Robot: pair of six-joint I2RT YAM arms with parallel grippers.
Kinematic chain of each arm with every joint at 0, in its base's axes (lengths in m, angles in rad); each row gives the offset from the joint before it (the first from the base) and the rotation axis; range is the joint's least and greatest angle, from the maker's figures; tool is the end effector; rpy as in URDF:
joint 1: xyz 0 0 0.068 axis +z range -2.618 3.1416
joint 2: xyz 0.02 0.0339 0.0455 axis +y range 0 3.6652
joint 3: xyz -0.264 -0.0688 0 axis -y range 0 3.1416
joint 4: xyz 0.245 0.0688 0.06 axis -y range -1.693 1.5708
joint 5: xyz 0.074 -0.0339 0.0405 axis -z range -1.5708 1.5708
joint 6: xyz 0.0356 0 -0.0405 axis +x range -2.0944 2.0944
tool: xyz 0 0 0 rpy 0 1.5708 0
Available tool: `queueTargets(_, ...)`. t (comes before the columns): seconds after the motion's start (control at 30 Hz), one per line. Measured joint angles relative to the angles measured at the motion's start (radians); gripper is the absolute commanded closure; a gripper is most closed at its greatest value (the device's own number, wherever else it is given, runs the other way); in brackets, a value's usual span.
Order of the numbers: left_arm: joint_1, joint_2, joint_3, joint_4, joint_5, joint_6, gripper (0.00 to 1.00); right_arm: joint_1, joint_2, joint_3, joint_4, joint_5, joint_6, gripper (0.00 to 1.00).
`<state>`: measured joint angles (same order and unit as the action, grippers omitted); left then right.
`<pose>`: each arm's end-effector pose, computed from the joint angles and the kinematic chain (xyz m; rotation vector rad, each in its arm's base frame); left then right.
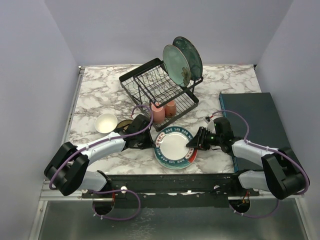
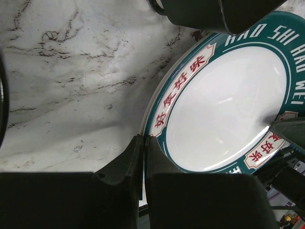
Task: Load the mixed dishes into the dish rack
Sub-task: Pick up the plate at the center of the board.
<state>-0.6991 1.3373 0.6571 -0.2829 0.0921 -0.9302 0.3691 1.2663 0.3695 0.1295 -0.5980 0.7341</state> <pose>0.1890 -0.1631 0.1730 -0.2729 2.6901 -0.7022 0.1934 0.0963 0.1396 0.1313 2.5084 1.2084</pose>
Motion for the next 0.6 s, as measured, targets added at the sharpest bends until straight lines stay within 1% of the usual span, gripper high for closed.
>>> queueTargets(0.23,0.000,0.008,0.000,0.004,0.005,0.005,1.00,0.000,0.014,-0.001,0.037,-0.017,0.023,0.76)
queueTargets(0.3,0.000,0.010,0.000,0.004,0.005,0.006,1.00,0.000,0.014,-0.001,0.041,-0.019,0.026,0.80)
queueTargets(0.47,0.000,0.013,0.002,0.004,0.005,0.008,1.00,0.000,0.014,-0.001,0.044,-0.021,0.031,0.97)
queueTargets(0.5,0.000,0.014,0.002,0.004,0.005,0.008,1.00,0.000,0.015,-0.001,0.042,-0.018,0.028,0.99)
queueTargets(0.6,-0.001,0.014,0.004,0.005,0.010,0.009,1.00,0.000,0.015,-0.005,0.032,-0.008,0.022,1.00)
